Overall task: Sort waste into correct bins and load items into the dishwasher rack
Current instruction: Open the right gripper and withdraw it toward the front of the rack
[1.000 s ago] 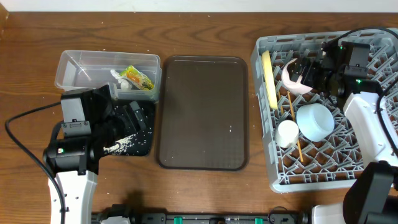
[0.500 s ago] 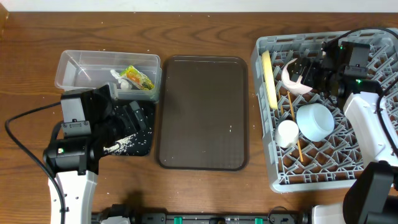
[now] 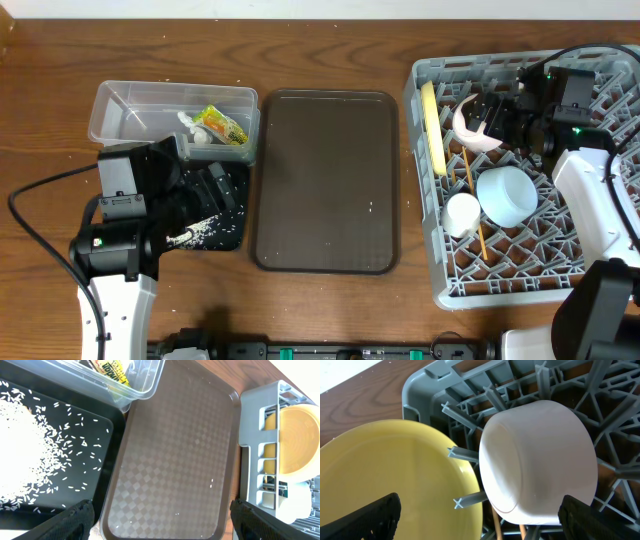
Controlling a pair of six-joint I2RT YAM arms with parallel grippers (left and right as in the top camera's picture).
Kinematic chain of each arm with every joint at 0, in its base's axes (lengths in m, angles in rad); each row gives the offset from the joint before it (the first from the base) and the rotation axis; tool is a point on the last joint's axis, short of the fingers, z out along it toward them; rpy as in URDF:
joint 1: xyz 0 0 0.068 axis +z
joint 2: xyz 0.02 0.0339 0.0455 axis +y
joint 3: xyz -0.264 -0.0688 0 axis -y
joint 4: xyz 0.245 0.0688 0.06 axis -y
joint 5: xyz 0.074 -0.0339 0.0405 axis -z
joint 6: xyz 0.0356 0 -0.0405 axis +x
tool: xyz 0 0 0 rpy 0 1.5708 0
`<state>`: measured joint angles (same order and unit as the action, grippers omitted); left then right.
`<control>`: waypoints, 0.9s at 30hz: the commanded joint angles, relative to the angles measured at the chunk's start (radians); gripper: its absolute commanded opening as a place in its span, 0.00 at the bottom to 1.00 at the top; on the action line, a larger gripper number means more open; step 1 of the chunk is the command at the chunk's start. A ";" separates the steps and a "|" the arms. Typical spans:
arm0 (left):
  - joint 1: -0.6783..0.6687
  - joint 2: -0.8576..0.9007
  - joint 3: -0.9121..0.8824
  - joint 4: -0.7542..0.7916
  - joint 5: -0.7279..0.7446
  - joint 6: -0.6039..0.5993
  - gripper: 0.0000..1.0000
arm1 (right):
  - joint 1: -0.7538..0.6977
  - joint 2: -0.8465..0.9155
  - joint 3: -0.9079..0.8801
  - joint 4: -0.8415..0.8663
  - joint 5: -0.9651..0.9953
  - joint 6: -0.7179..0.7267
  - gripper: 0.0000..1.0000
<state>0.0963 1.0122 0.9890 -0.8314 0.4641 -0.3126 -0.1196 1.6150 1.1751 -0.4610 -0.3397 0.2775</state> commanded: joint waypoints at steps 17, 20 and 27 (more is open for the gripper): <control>0.004 0.000 0.004 0.000 -0.005 0.013 0.90 | 0.018 -0.211 -0.011 -0.022 0.206 -0.005 0.99; 0.004 0.000 0.004 0.000 -0.005 0.013 0.90 | 0.048 -0.334 -0.012 -0.031 0.293 -0.005 0.99; 0.005 0.000 0.004 0.000 -0.005 0.013 0.90 | 0.155 -0.671 -0.014 -0.130 0.416 -0.047 0.99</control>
<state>0.0963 1.0122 0.9890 -0.8314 0.4641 -0.3126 -0.0010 1.0306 1.1599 -0.5674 -0.0387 0.2642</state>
